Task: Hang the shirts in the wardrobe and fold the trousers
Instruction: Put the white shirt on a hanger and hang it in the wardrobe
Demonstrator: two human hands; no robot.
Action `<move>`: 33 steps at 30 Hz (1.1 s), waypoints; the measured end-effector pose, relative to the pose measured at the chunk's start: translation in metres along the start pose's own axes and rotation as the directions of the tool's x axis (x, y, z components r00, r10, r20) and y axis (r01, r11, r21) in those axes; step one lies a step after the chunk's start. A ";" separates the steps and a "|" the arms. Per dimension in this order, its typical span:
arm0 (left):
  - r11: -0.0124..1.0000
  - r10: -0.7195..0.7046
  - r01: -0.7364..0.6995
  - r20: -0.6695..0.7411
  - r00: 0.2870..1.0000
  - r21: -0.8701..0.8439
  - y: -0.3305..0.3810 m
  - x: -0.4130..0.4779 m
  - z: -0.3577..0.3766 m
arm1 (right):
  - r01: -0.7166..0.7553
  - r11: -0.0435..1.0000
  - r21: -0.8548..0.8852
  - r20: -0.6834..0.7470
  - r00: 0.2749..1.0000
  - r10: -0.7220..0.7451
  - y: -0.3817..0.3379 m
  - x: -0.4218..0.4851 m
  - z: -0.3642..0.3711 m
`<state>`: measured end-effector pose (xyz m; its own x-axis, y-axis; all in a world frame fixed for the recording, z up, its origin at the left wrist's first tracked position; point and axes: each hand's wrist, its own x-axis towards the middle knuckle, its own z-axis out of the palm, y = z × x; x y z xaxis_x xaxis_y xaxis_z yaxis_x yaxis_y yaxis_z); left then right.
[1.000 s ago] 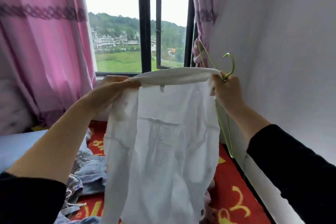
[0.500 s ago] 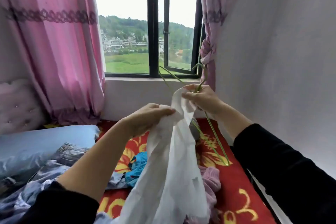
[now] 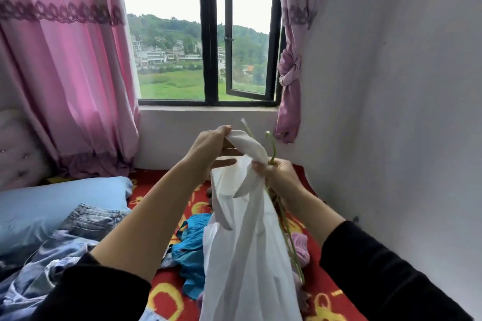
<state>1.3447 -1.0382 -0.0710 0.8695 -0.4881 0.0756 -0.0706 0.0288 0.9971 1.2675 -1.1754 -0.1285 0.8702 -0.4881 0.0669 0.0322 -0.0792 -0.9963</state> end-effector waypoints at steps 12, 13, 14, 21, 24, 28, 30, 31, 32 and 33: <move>0.940 -0.182 0.157 0.055 0.982 0.301 -0.157 0.007 -0.001 | 0.093 0.992 -0.080 0.119 0.989 -0.083 -0.073 0.018 -0.014; 0.947 -0.199 0.168 0.092 0.976 0.272 -0.161 0.007 0.005 | 0.093 0.993 -0.070 0.121 0.989 -0.084 -0.074 0.018 -0.016; 0.950 -0.213 0.175 0.125 0.969 0.260 -0.163 0.006 0.011 | 0.093 0.994 -0.061 0.115 0.990 -0.085 -0.075 0.019 -0.019; 0.978 -0.140 0.146 -0.048 0.989 0.148 -0.152 0.024 0.013 | 0.182 0.967 -0.176 0.048 0.983 -0.176 -0.080 0.020 -0.067; 0.995 -0.093 0.096 -0.120 0.988 0.014 -0.113 0.038 -0.014 | 0.151 0.958 -0.244 -0.184 0.963 -0.198 -0.072 0.026 -0.094; 0.977 -0.067 0.034 0.152 0.986 0.209 -0.042 0.039 -0.061 | 0.084 0.956 -0.282 -0.401 0.894 -0.197 -0.060 0.036 -0.130; 0.914 -0.074 -0.001 0.170 0.983 0.405 -0.020 0.037 -0.072 | 0.053 0.950 -0.307 -0.407 0.895 -0.181 -0.050 0.038 -0.138; 0.884 -0.039 -0.023 0.123 0.992 0.467 -0.015 0.037 -0.073 | 0.049 0.947 -0.318 -0.399 0.899 -0.180 -0.043 0.038 -0.140; 0.880 0.000 -0.039 0.083 0.997 0.473 -0.014 0.037 -0.071 | 0.036 0.939 -0.342 -0.379 0.909 -0.173 -0.036 0.038 -0.140; 0.901 0.017 -0.043 0.062 0.998 0.432 -0.014 0.036 -0.068 | 0.017 0.927 -0.375 -0.344 0.926 -0.157 -0.029 0.037 -0.138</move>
<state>1.4099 -0.9970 -0.0820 0.8362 -0.5406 0.0923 -0.3120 -0.3305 0.8908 1.2309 -1.3115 -0.0895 0.6313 -0.7386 0.2363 -0.1396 -0.4080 -0.9022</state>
